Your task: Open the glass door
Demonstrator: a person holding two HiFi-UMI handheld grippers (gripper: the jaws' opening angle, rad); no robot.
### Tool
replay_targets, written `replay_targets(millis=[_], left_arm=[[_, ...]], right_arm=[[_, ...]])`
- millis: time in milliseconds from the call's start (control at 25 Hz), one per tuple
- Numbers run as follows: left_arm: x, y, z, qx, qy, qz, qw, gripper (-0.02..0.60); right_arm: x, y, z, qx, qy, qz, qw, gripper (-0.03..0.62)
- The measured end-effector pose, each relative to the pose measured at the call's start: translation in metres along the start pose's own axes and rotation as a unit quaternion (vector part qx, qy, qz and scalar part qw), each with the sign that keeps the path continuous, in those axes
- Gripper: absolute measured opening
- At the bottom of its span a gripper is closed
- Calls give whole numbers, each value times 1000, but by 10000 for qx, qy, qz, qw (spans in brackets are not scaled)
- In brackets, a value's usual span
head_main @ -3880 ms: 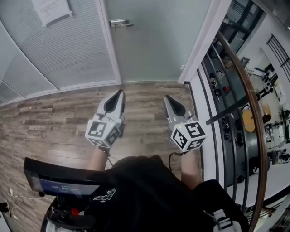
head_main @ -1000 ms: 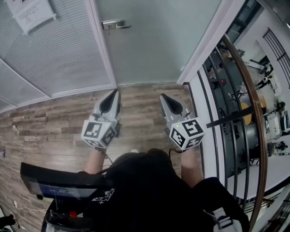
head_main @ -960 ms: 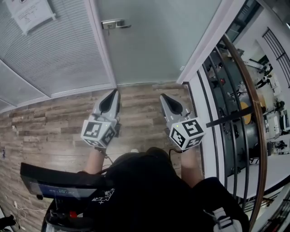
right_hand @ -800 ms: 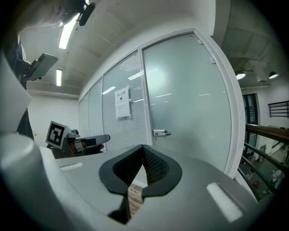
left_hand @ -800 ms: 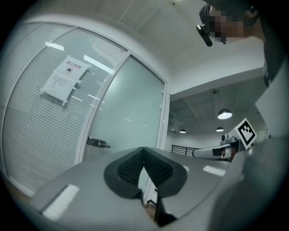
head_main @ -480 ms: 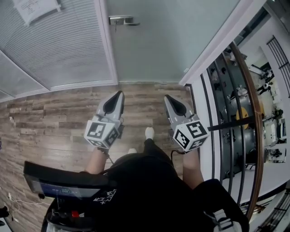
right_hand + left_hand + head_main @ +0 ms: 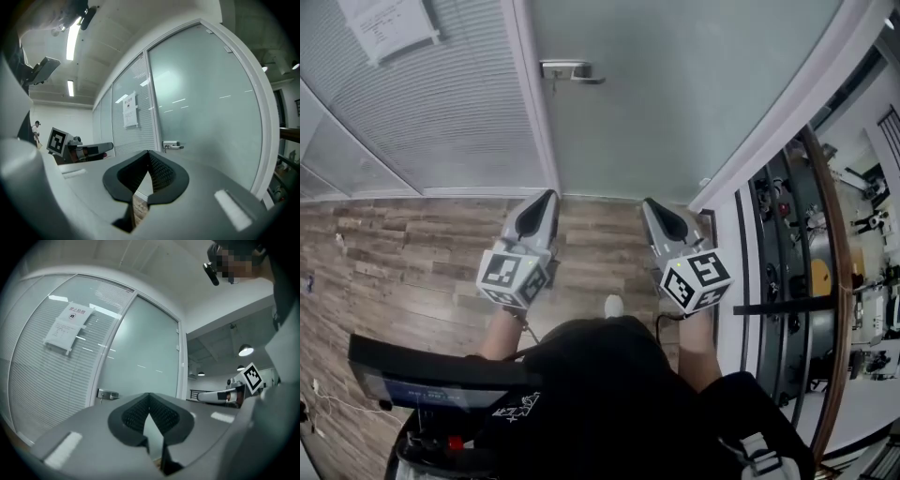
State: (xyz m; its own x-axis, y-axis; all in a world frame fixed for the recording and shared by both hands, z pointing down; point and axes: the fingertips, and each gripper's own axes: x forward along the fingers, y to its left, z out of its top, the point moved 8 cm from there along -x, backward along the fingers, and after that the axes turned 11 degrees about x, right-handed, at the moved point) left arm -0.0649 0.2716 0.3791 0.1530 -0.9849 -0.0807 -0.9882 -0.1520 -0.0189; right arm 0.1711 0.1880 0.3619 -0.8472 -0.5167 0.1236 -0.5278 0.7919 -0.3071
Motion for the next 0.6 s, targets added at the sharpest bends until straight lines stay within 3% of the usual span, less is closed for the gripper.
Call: replay_targets(millis=[280, 600], left_arm=[[56, 5, 5, 56, 22, 319, 9995, 0], [101, -6, -14, 82, 292, 558, 9980, 0]], right_arm=[[35, -50, 28, -45, 43, 314, 9995, 3], [59, -104, 33, 40, 283, 614, 9977, 2]])
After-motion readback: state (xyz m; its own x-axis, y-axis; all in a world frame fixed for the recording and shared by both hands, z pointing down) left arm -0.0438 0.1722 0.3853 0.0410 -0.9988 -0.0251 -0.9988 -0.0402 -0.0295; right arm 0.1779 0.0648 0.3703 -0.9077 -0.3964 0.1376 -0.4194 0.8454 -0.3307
